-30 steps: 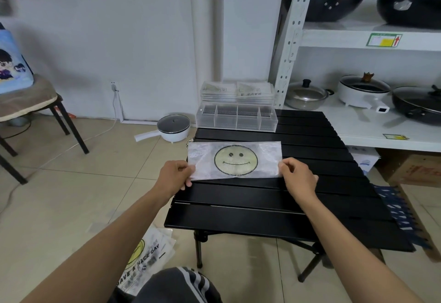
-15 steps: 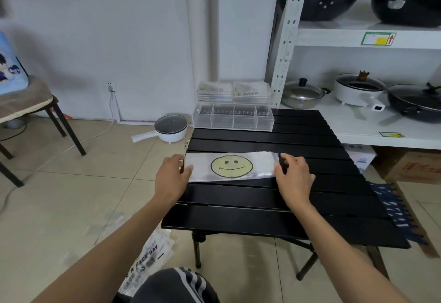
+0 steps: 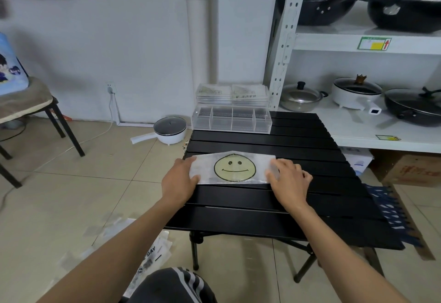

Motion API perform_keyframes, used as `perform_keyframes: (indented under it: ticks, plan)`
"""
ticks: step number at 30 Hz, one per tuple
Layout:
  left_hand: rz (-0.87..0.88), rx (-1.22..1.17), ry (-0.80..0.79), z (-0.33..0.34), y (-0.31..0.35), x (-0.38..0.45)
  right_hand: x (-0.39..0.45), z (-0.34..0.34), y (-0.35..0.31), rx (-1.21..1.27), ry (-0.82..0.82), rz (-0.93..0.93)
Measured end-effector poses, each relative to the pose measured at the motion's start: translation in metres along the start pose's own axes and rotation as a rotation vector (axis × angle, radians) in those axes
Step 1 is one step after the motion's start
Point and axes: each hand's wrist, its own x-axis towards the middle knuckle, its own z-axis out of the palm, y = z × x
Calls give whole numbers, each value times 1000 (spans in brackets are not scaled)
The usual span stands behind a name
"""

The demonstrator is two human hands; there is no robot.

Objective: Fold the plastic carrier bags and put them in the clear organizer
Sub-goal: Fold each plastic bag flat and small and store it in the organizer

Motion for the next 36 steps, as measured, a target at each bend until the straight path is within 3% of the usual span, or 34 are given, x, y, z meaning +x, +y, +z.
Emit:
perform_keyframes:
  ticks: [4, 8, 12, 15, 21, 27, 31, 36]
  plan:
    - [17, 121, -24, 0, 0, 2, 1, 1, 1, -124, -13, -32]
    - [120, 414, 27, 0, 9, 4, 0, 1, -5, -183, -25, -64]
    - [369, 192, -38, 8, 18, 1, 3, -1, -20, -71, -13, -240]
    - [401, 162, -113, 17, 25, -3, 6, 3, -29, -8, -121, -376]
    - [346, 254, -101, 24, 21, -1, 6, 13, -21, -98, -249, -323]
    - [343, 338, -225, 11, 25, -3, 4, 12, -24, -74, -271, -292]
    - [584, 440, -288, 0, 28, -1, 4, 12, -23, -61, -273, -299]
    - [627, 543, -454, -5, 35, 14, 3, 11, -24, -57, -263, -312]
